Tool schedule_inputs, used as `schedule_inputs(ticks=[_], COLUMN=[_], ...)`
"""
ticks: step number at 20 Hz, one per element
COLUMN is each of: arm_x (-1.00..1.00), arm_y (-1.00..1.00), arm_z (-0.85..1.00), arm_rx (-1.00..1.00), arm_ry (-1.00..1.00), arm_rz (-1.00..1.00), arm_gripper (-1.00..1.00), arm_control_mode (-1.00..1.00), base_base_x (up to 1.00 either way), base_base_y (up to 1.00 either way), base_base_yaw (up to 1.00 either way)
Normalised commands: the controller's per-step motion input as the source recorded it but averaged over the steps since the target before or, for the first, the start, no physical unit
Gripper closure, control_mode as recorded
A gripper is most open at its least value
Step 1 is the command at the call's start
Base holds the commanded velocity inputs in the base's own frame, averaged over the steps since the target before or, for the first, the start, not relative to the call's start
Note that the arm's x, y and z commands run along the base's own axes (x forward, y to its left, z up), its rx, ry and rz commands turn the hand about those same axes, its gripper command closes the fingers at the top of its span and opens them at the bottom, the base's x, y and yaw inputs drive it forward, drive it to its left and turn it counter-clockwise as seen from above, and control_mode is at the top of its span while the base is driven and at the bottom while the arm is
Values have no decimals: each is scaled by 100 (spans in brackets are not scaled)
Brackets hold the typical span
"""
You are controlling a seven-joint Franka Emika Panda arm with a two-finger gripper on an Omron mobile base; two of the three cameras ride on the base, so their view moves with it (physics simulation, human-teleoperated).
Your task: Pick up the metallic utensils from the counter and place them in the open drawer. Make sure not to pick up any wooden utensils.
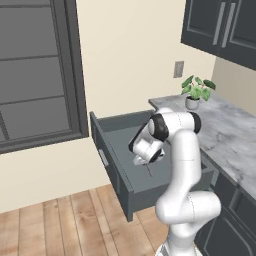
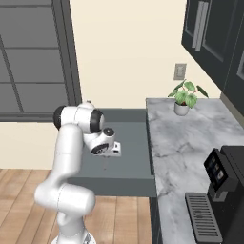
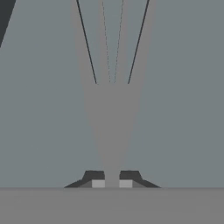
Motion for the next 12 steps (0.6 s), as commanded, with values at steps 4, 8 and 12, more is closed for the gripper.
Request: schedule_inputs(ticks=[4, 8, 12], arm_x=[8, -7, -29], arm_y=[9, 10, 0], arm_z=[-20, 52, 86], arm_rx=[0, -1, -3], arm_ry=[1, 4, 0], arm_rz=[0, 0, -1], arm_gripper=[-100, -100, -100], arm_control_mode=[-100, -100, -100], base_base_x=[0, 0, 0], base_base_y=[0, 0, 0], base_base_yaw=[0, 0, 0])
